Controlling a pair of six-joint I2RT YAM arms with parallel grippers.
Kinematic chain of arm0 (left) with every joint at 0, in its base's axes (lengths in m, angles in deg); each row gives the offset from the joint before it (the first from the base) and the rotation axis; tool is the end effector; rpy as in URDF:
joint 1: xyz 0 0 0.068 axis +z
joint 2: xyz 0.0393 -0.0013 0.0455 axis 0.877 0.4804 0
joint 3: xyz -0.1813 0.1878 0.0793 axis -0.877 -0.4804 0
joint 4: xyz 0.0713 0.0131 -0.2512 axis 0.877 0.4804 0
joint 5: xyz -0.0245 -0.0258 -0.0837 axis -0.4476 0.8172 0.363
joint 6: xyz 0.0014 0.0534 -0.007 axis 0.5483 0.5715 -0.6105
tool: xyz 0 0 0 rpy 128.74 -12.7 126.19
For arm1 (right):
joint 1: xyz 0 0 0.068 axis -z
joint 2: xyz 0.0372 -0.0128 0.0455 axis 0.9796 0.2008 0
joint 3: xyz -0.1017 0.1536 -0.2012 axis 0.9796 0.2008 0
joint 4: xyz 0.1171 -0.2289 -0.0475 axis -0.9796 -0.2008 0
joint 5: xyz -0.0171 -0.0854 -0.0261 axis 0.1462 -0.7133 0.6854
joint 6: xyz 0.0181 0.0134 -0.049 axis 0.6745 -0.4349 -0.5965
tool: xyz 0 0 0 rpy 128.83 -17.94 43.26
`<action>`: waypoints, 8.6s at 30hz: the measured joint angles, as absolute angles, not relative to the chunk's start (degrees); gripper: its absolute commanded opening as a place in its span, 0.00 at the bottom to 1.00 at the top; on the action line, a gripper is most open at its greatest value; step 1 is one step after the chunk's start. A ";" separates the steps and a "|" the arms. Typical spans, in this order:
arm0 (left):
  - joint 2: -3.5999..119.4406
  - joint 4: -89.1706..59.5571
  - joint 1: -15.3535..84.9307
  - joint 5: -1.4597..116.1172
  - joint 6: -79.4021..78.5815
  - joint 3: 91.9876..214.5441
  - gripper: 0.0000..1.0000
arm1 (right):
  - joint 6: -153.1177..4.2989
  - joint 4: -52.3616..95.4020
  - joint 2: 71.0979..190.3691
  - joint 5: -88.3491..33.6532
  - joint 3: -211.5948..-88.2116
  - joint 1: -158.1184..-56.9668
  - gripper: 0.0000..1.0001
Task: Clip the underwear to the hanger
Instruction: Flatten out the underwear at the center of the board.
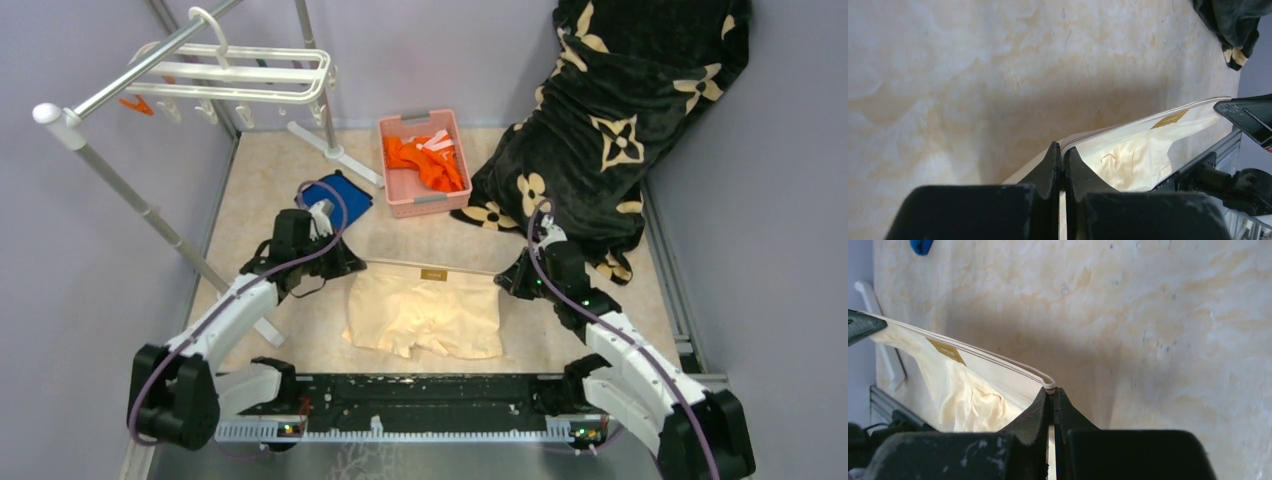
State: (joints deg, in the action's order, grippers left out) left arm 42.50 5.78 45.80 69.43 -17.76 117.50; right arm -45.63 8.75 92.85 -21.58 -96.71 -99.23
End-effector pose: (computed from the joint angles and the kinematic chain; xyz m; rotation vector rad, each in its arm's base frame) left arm 0.2051 -0.0696 0.2271 -0.0896 2.3826 -0.7945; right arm 0.1540 0.0673 0.2026 0.1509 2.2597 0.8008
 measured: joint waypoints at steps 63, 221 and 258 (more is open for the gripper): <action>41.04 -10.03 25.21 53.54 -21.89 99.12 0.60 | -53.52 10.11 97.71 -21.16 -95.24 -94.36 0.51; 65.06 -11.32 48.51 67.92 -9.71 115.53 0.00 | -55.73 41.43 148.50 -5.06 -115.66 -93.66 0.54; 71.53 -17.06 51.55 64.38 -11.97 118.33 0.00 | -54.09 39.85 148.00 -3.79 -114.45 -94.36 0.44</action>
